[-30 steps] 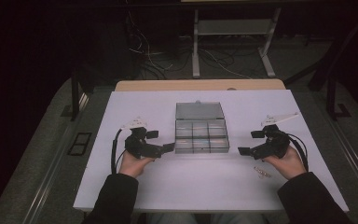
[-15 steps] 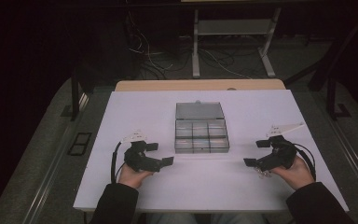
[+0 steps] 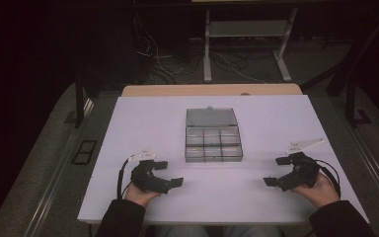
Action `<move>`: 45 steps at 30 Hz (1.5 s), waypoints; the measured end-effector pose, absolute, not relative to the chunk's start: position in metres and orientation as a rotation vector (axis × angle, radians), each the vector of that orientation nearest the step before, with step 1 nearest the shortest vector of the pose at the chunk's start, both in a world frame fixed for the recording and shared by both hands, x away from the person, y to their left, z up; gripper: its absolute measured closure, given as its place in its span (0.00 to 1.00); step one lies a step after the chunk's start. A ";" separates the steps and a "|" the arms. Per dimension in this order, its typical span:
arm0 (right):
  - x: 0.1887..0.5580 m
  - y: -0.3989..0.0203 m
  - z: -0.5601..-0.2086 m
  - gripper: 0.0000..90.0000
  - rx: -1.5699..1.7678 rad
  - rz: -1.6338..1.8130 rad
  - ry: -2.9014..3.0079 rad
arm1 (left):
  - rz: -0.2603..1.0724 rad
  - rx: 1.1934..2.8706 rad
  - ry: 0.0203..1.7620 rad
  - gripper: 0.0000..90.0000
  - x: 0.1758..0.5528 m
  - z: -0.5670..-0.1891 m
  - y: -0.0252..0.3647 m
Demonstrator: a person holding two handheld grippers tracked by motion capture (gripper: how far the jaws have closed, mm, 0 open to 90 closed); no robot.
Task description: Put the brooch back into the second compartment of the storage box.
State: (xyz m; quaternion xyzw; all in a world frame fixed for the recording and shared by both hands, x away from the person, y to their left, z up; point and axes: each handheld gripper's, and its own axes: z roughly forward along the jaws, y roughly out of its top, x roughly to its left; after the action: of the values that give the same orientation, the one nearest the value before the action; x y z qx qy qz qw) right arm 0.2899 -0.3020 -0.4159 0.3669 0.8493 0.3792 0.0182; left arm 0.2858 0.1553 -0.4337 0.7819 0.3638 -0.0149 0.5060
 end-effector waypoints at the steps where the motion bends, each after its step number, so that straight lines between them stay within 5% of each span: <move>1: 0.289 -0.303 -0.417 0.01 1.134 1.171 2.641 | -0.036 1.887 0.873 0.00 0.285 -0.434 0.155; 10: 0.278 -0.318 -0.427 0.07 1.147 1.118 2.667 | -0.043 1.893 0.870 0.00 0.286 -0.438 0.155; 12: 0.277 -0.324 -0.428 0.20 1.139 1.147 2.671 | -0.039 1.894 0.871 0.00 0.286 -0.438 0.156; 24: 0.275 -0.344 -0.432 0.53 1.113 1.111 2.666 | -0.046 1.903 0.858 0.00 0.288 -0.440 0.154; 45: 0.273 -0.332 -0.441 0.84 1.011 0.923 2.663 | -0.038 1.908 0.848 0.00 0.287 -0.441 0.151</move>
State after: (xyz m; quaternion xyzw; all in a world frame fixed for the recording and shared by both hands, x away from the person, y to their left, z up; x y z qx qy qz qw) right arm 0.2734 -0.3319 -0.4413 0.3367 0.8870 0.3074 0.0737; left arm 0.2873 0.1512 -0.4408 0.7897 0.3511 -0.0159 0.5028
